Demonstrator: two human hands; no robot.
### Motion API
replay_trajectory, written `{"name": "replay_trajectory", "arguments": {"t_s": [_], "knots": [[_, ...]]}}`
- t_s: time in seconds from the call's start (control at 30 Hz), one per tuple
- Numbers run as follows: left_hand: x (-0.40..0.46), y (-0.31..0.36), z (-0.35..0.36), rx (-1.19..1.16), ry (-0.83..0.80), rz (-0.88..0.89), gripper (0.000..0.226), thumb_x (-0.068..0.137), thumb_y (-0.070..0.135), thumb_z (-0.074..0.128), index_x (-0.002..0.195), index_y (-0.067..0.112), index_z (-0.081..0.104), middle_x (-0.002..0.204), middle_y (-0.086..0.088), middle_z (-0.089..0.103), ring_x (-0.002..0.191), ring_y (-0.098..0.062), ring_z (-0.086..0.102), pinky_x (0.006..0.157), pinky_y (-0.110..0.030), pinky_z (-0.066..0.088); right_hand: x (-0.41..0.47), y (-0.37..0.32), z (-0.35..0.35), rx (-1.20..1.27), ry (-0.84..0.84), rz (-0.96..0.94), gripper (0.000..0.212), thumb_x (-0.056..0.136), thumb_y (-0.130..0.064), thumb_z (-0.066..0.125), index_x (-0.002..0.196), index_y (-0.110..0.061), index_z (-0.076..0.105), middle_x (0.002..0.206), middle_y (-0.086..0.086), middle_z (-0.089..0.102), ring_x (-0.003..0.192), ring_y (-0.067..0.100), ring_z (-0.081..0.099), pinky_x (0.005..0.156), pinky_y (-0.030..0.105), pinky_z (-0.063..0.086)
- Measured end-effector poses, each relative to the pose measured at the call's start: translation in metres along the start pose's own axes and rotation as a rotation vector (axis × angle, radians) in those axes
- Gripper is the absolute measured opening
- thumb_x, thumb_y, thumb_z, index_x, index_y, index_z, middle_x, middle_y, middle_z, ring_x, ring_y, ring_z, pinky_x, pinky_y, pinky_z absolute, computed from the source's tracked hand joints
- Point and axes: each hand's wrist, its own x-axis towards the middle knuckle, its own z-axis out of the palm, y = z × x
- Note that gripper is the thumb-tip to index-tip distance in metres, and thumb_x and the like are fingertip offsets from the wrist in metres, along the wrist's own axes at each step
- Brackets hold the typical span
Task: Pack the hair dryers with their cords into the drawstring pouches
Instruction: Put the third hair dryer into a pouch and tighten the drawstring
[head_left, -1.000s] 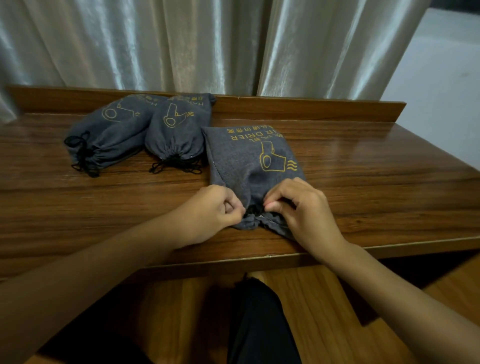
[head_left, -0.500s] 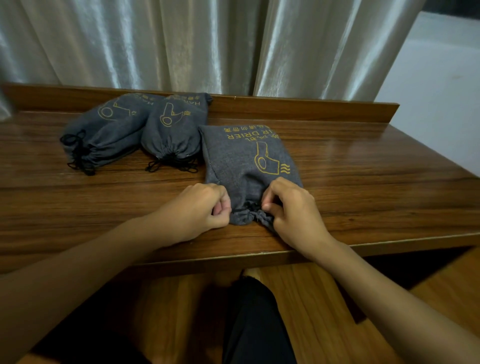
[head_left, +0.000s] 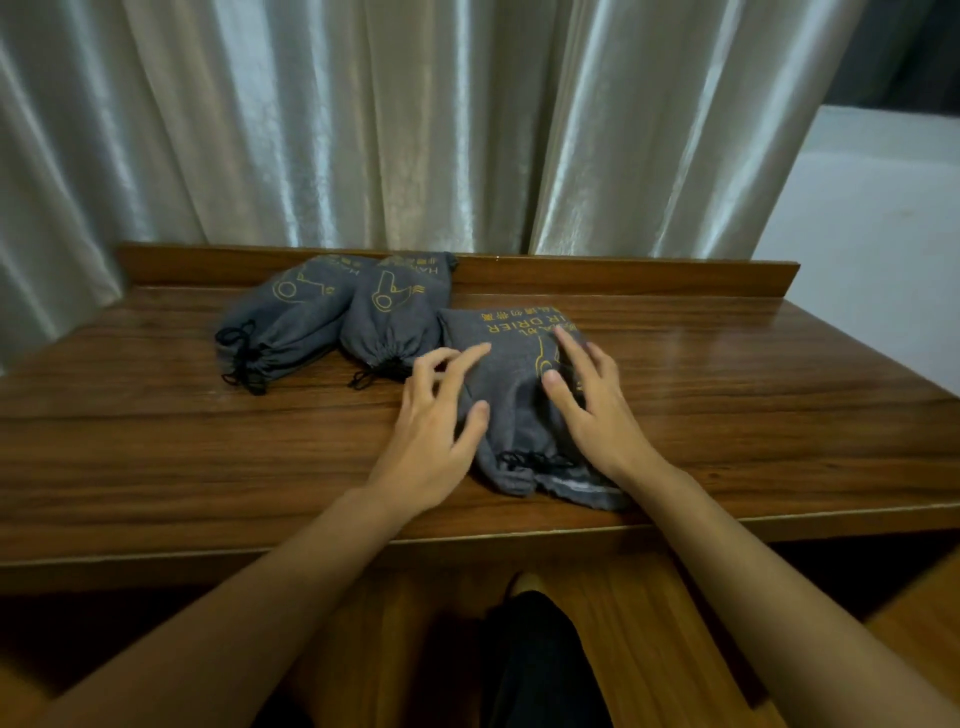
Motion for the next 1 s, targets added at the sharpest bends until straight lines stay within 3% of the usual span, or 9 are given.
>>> {"name": "replay_trajectory", "arguments": {"t_s": [0.1,0.2,0.47,0.73,1.0], "knots": [[0.001,-0.001,0.005,-0.034,-0.192,-0.044,0.048,0.1,0.053,0.036,0.144,0.059,0.019,0.157,0.019,0.005,0.146,-0.015,0.017,0.111,-0.035,0.026,0.006,0.001,0.01,0.02,-0.029,-0.039,0.046,0.099,-0.048,0.047,0.144,-0.043,0.039,0.159,-0.002,0.011,0.145,0.022,0.024,0.113,0.036,0.028],[-0.004,-0.001,0.003,-0.042,-0.142,-0.019,0.043,0.098,0.057,0.036,0.14,0.059,0.025,0.156,0.023,0.006,0.144,-0.013,0.021,0.106,-0.033,0.032,-0.005,-0.003,0.01,0.003,0.011,-0.084,0.042,0.099,-0.038,0.053,0.14,-0.035,0.047,0.154,0.0,0.02,0.138,0.019,0.034,0.103,0.025,0.03],[-0.05,0.013,-0.021,-0.017,-0.045,-0.022,0.038,0.096,0.05,0.046,0.131,0.053,0.033,0.146,0.016,0.016,0.135,-0.022,0.035,0.101,-0.034,0.034,-0.051,-0.027,0.019,0.011,-0.006,-0.182,0.044,0.096,-0.036,0.059,0.139,-0.035,0.049,0.151,-0.003,0.025,0.136,0.01,0.034,0.103,0.021,0.03],[-0.101,-0.008,-0.085,0.1,0.057,-0.063,0.037,0.093,0.051,0.047,0.128,0.05,0.035,0.14,0.011,0.022,0.127,-0.024,0.044,0.098,-0.039,0.041,-0.075,-0.087,0.069,0.03,-0.057,-0.269,0.045,0.096,-0.032,0.061,0.14,-0.03,0.05,0.151,-0.002,0.027,0.136,0.013,0.037,0.105,0.022,0.032],[-0.154,-0.046,-0.173,0.135,0.184,-0.178,0.032,0.096,0.039,0.051,0.124,0.049,0.039,0.137,0.018,0.025,0.117,-0.004,0.044,0.094,-0.031,0.044,-0.077,-0.159,0.153,0.057,-0.158,-0.389,0.05,0.097,-0.04,0.057,0.145,-0.036,0.043,0.156,-0.008,0.017,0.138,0.009,0.031,0.104,0.016,0.027]]}}
